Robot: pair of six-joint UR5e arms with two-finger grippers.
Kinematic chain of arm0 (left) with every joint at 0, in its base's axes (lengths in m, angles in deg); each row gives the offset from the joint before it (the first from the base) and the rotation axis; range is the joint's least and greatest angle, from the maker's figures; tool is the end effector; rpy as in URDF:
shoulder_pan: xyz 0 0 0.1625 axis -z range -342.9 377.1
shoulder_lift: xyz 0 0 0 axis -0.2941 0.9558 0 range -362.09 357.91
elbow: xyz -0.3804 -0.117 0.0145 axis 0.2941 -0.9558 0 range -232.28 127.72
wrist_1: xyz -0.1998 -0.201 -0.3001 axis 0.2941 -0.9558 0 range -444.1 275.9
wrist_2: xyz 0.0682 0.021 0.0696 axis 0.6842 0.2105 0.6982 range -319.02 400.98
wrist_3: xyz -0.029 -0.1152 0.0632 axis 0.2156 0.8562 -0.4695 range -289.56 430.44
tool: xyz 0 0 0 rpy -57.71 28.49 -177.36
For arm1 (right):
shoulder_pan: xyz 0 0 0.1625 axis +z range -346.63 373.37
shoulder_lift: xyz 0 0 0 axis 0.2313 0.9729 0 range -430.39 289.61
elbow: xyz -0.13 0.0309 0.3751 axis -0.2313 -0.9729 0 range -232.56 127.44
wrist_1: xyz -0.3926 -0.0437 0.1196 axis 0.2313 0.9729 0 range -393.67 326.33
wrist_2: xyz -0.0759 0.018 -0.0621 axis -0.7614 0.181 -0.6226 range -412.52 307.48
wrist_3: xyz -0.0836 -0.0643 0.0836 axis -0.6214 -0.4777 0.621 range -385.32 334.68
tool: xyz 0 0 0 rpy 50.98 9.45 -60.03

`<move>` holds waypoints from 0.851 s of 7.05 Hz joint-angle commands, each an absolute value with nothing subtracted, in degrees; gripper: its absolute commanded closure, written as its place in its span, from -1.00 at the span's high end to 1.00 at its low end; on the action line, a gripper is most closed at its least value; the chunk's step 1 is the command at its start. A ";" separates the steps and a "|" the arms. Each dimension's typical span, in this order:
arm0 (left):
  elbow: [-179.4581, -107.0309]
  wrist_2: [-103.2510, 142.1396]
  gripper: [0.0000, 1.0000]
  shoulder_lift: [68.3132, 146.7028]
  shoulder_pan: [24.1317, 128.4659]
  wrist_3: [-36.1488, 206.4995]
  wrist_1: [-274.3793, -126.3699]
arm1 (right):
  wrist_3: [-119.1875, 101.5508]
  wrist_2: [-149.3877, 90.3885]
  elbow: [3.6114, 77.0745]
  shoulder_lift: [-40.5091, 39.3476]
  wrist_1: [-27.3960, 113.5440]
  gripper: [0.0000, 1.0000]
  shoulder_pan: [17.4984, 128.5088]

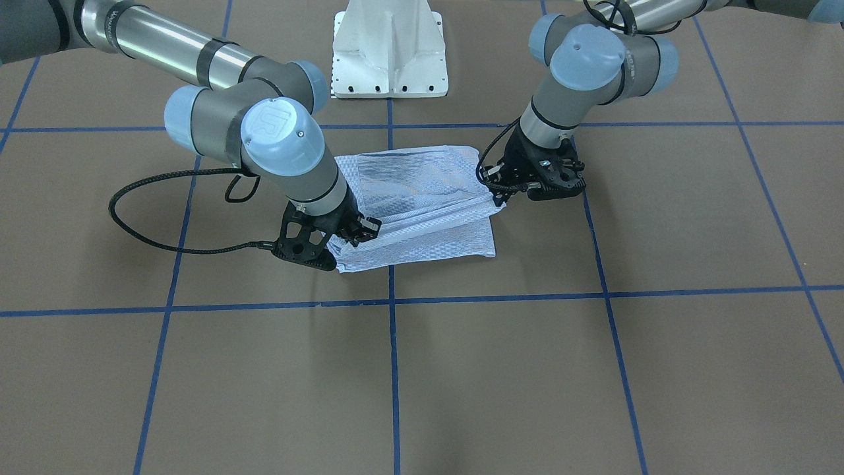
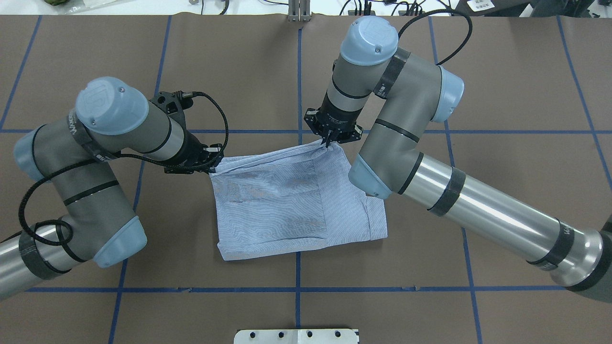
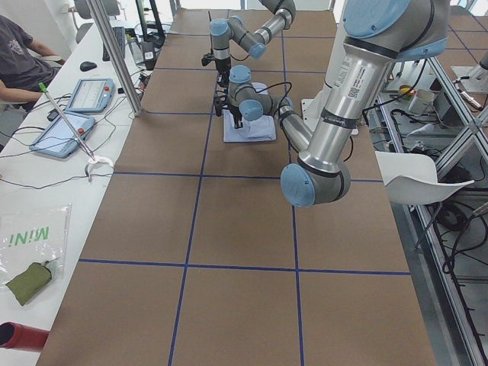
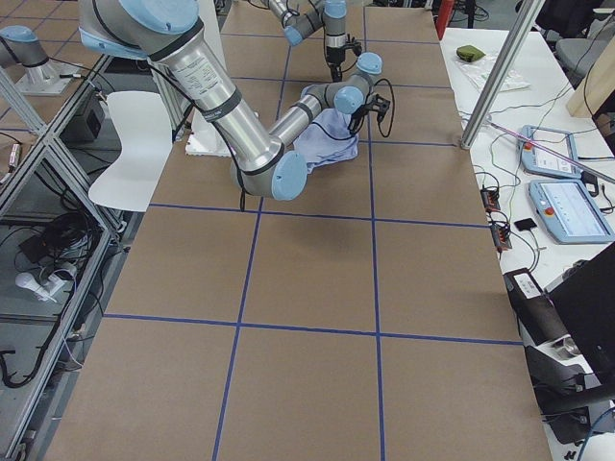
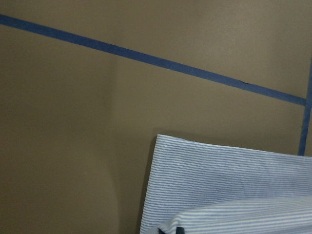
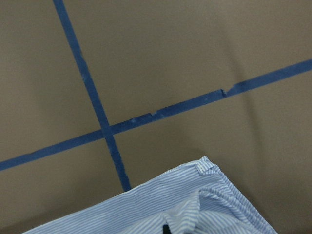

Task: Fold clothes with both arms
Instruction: 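Lay the edge down at the far side and open both grippers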

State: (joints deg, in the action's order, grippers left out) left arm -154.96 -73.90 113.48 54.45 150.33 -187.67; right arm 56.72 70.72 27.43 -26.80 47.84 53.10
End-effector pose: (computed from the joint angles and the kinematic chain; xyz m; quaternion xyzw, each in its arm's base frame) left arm 0.4593 -0.4469 0.2770 -0.0056 0.4687 -0.1153 0.8758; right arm -0.5409 -0.5270 0.2146 -0.0939 -0.4416 0.1373 0.8817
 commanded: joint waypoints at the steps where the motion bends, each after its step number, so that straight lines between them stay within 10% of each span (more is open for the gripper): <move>1: -154.67 -73.90 -1.00 113.40 54.37 150.34 -187.37 | 56.51 70.70 25.49 -27.32 45.34 -1.00 53.01; 2: -154.58 -73.90 -1.00 113.49 54.37 150.42 -187.54 | 56.59 70.79 25.48 -27.32 45.34 -1.00 53.01; 3: -154.58 -73.81 -0.27 113.49 54.28 150.51 -187.72 | 56.86 70.79 25.48 -27.41 45.25 -0.16 53.01; 4: -154.58 -73.72 0.96 113.58 54.28 150.69 -187.81 | 57.29 70.79 25.48 -27.41 45.17 0.99 53.01; 6: -154.58 -73.81 0.99 113.58 56.55 150.52 -187.28 | 56.69 70.96 26.09 -27.32 44.99 1.00 53.36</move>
State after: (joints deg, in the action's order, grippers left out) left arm -154.58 -73.72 113.55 55.08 150.69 -187.59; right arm 56.98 70.86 25.67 -27.36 45.10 53.17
